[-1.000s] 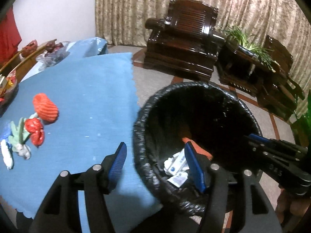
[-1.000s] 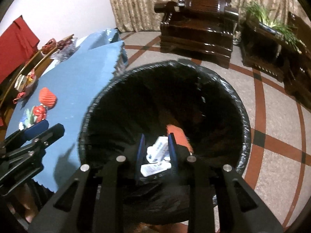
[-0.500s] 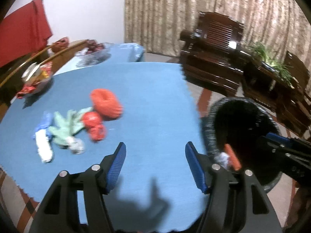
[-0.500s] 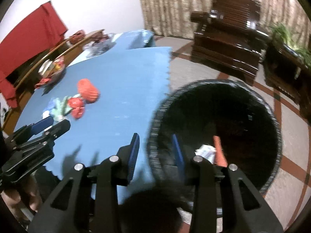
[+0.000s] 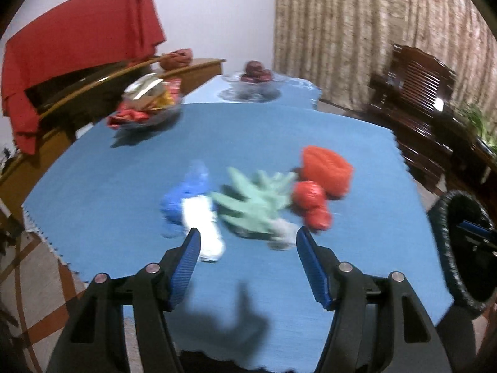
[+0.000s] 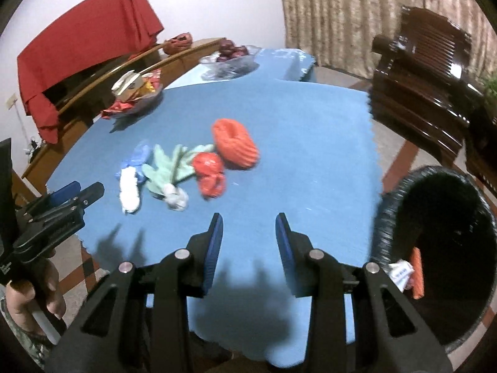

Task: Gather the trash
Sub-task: 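Move both open tools back over the remaining items on the table, then grasp the white tissue with the left tool while the right tool grasps the red plastic bag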

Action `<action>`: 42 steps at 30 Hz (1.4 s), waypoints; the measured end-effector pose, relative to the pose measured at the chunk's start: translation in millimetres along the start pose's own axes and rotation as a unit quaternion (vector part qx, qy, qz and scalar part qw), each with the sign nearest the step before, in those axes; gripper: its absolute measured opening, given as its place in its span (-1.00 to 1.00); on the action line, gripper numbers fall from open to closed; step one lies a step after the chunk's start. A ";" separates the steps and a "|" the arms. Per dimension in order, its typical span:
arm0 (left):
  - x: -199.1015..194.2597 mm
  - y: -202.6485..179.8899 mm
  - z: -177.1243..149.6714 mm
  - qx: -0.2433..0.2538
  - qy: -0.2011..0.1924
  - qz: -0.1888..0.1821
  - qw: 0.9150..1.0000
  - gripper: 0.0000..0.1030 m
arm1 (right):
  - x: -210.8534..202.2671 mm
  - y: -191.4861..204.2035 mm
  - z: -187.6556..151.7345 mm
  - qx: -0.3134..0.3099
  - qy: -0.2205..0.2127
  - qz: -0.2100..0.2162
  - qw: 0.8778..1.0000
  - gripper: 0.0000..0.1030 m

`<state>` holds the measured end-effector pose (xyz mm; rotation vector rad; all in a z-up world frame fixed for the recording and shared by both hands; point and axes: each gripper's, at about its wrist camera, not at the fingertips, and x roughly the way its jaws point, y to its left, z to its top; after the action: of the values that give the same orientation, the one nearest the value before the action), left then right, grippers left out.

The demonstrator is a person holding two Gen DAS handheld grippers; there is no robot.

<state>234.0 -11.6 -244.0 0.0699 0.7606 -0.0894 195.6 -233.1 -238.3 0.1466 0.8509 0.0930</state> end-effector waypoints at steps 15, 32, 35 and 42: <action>48.3 68.1 -10.7 -0.003 0.006 -0.005 1.000 0.22 | 82.3 68.9 12.7 0.001 -0.002 -0.016 1.000 -0.23; 134.5 70.1 -29.9 -0.005 0.069 -0.035 0.997 0.21 | 164.2 77.7 11.5 0.007 0.023 -0.044 0.999 -0.23; 145.3 70.8 -31.8 -0.010 0.082 -0.047 0.995 -0.21 | 171.6 76.9 13.5 0.006 0.026 -0.045 0.999 -0.23; 135.7 65.2 -24.6 -0.016 0.068 -0.070 0.995 -0.63 | 186.4 70.0 17.7 0.010 0.035 -0.045 0.998 -0.23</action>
<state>322.0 48.0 -353.5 -0.0090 0.9031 -0.2079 329.6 -139.6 -353.4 0.1241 0.9265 0.0058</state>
